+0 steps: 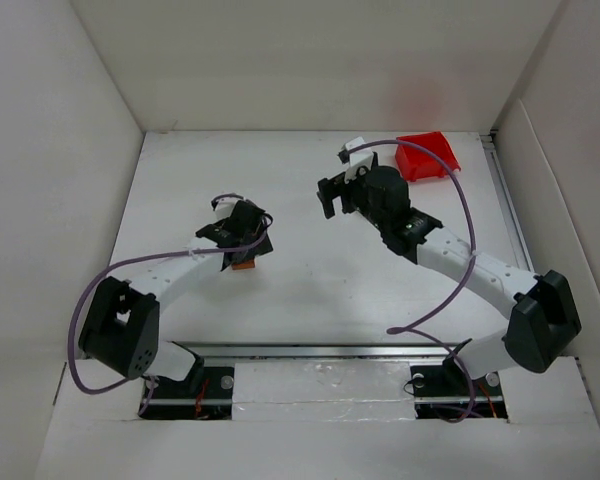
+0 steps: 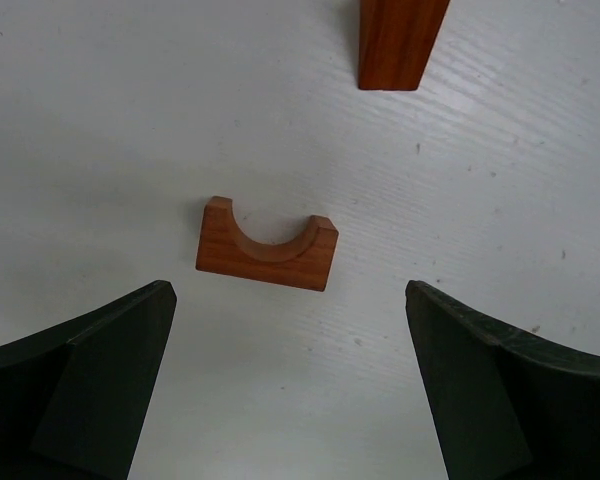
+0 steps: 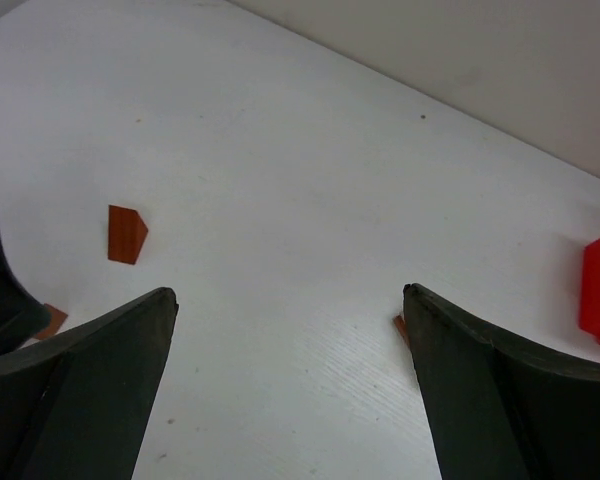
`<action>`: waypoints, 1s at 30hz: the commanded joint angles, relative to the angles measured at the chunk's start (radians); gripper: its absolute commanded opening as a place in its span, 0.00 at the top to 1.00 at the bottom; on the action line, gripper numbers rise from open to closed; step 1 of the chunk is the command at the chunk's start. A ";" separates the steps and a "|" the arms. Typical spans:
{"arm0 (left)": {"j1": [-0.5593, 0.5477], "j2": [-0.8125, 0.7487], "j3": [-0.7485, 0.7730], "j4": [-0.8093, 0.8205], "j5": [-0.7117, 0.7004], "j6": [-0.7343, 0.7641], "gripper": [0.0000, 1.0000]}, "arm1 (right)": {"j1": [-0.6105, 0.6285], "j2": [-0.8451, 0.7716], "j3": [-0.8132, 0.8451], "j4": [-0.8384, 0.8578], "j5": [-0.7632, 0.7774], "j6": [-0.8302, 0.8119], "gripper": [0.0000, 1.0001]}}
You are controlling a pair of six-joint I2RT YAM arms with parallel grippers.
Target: Build the wood block tower
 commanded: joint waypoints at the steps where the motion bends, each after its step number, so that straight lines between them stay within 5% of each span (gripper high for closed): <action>1: -0.001 0.018 0.009 -0.011 -0.054 -0.039 0.01 | -0.007 0.025 0.004 0.053 -0.080 -0.008 0.00; 16: 0.058 0.192 0.055 0.059 -0.017 0.080 0.02 | -0.007 0.019 -0.005 0.041 -0.111 -0.008 0.01; 23: 0.058 0.276 0.044 0.122 0.044 0.083 0.35 | -0.007 0.002 -0.012 0.022 -0.082 -0.014 0.01; 27: 0.058 0.284 0.029 0.151 0.078 0.076 0.39 | -0.007 -0.003 -0.018 0.025 -0.075 -0.014 0.01; 30: 0.058 0.264 0.015 0.157 0.078 0.071 0.51 | -0.017 0.010 -0.015 0.019 -0.072 -0.012 0.02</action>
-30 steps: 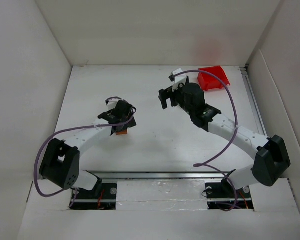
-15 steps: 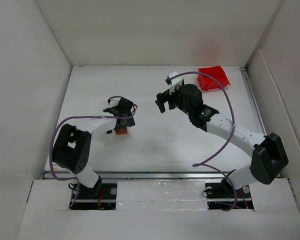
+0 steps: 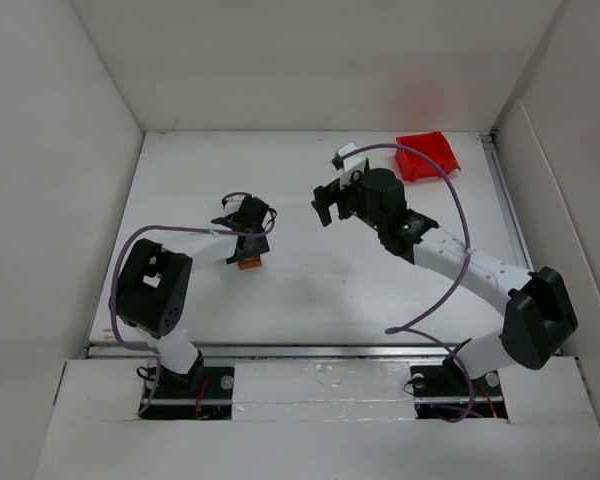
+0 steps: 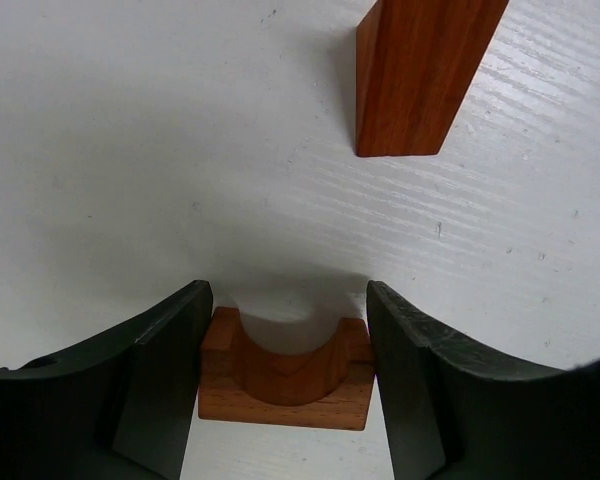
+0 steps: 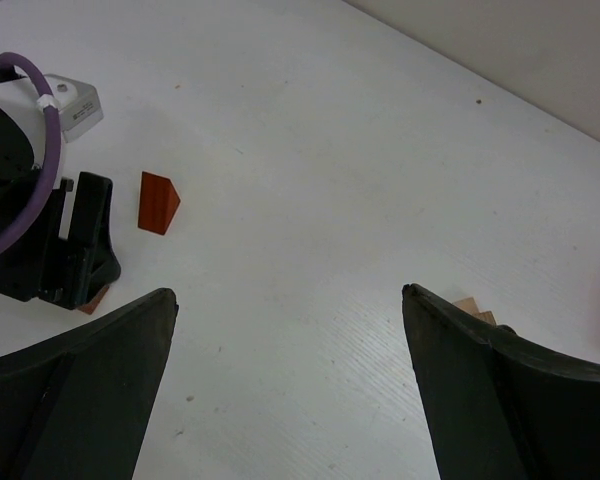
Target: Build the wood block tower
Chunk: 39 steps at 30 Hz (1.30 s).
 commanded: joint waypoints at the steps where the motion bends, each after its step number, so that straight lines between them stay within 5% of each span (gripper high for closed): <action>1: -0.011 -0.024 -0.037 0.016 0.029 -0.012 0.51 | -0.004 -0.019 0.003 0.017 0.019 -0.012 0.02; 3: -0.022 -0.043 -0.037 0.009 0.021 -0.021 0.69 | -0.004 -0.006 0.009 0.013 0.024 -0.012 0.02; 8: -0.042 -0.109 -0.044 0.021 0.036 -0.077 0.87 | -0.023 -0.028 -0.024 0.043 0.024 -0.012 0.02; 13: -0.042 -0.185 -0.080 0.102 0.119 -0.146 1.00 | -0.115 -0.022 -0.074 0.129 -0.178 0.045 0.02; 23: -0.042 -0.345 -0.021 0.143 0.116 -0.363 1.00 | -0.081 -0.061 -0.202 0.404 -0.338 0.209 0.06; 28: -0.042 -0.395 -0.012 0.217 0.078 -0.486 1.00 | 0.054 -0.060 -0.258 0.564 -0.118 0.379 0.13; 33: -0.042 -0.387 0.038 0.219 0.116 -0.525 1.00 | 0.143 0.019 -0.194 0.606 -0.169 0.377 0.17; 39: -0.042 -0.430 0.011 0.277 0.150 -0.542 1.00 | 0.212 0.070 -0.186 0.641 0.002 0.405 0.19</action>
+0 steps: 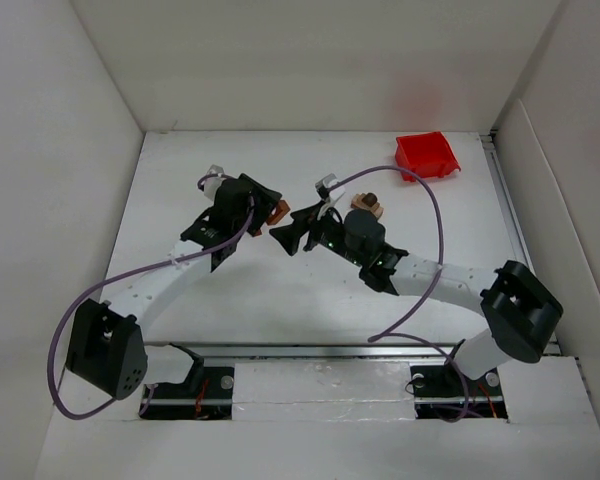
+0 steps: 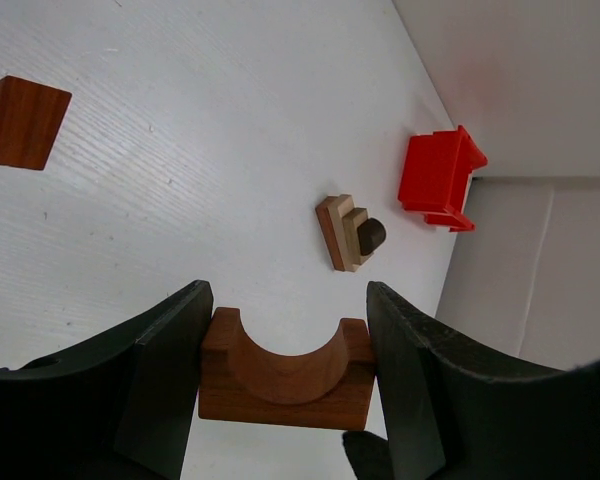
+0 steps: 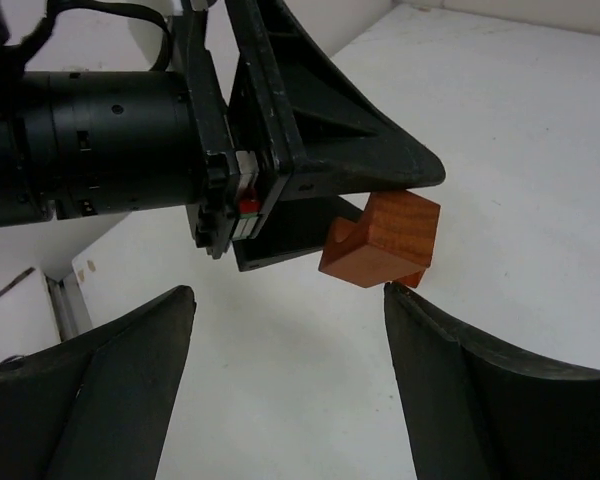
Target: Build the wood block tower
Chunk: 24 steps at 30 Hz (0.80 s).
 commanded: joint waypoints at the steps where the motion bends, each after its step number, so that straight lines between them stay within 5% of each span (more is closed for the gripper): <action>1: -0.001 -0.068 0.011 0.060 0.016 -0.029 1.00 | 0.020 0.024 0.017 0.122 0.167 0.061 0.19; 24: -0.001 -0.114 0.006 0.069 0.060 -0.017 1.00 | 0.057 0.147 0.092 0.322 0.266 0.114 0.33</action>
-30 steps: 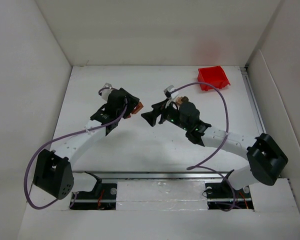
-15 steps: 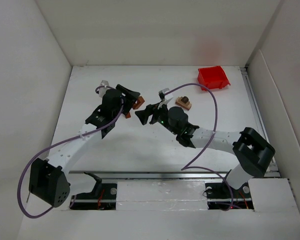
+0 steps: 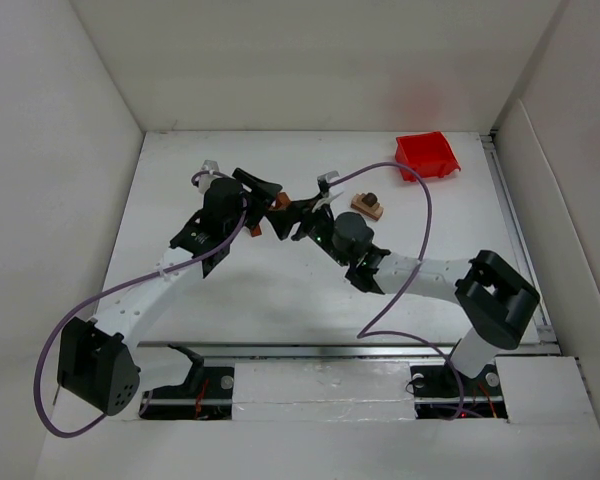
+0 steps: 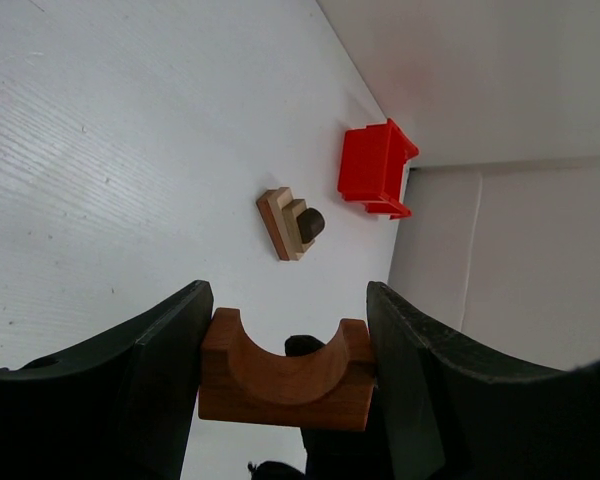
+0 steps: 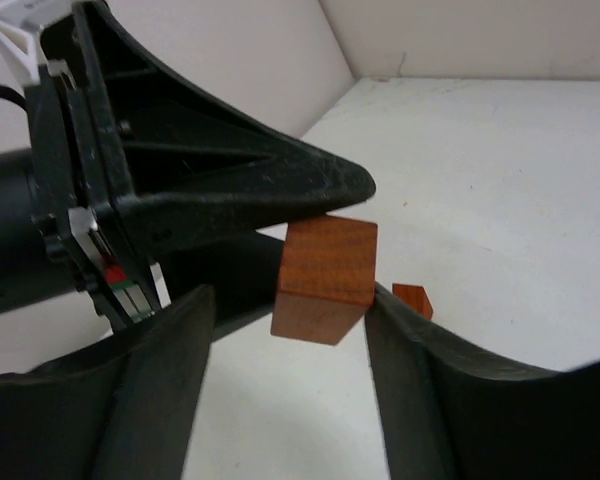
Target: Build the wood block tower
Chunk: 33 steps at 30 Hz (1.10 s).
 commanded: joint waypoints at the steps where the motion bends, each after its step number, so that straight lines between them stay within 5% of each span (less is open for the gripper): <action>1: -0.001 -0.023 0.005 0.043 0.015 -0.001 1.00 | 0.009 0.020 0.054 0.124 0.057 0.012 0.38; 12: -0.001 -0.046 0.011 0.043 0.026 0.004 0.96 | 0.000 0.052 0.094 0.103 0.042 0.011 0.90; 13: -0.001 -0.047 0.011 0.046 0.027 0.006 0.89 | -0.011 0.051 0.088 0.117 0.007 0.005 0.97; 14: -0.001 -0.049 0.010 0.053 0.032 0.018 0.60 | -0.011 0.046 0.080 0.136 -0.024 -0.001 0.98; 16: -0.001 -0.047 0.013 0.069 0.056 0.045 0.40 | -0.062 0.043 0.075 0.157 -0.212 -0.044 1.00; 17: -0.001 -0.046 0.023 0.069 0.067 0.085 0.22 | -0.083 0.040 0.083 0.134 -0.275 -0.057 1.00; 19: -0.001 -0.035 0.046 0.034 0.096 0.128 0.01 | -0.158 0.026 0.112 0.041 -0.480 -0.115 1.00; 23: -0.001 -0.030 0.099 -0.060 0.121 0.237 0.01 | -0.264 0.006 0.228 -0.300 -0.785 -0.282 1.00; 25: -0.001 -0.047 0.099 -0.097 0.124 0.279 0.01 | -0.275 0.000 0.281 -0.584 -0.933 -0.497 1.00; 29: -0.001 -0.082 0.077 -0.106 0.243 0.358 0.01 | -0.299 0.029 0.464 -1.133 -1.060 -0.859 1.00; 33: -0.001 -0.090 0.068 -0.121 0.266 0.386 0.01 | -0.299 0.072 0.557 -1.345 -1.096 -1.001 1.00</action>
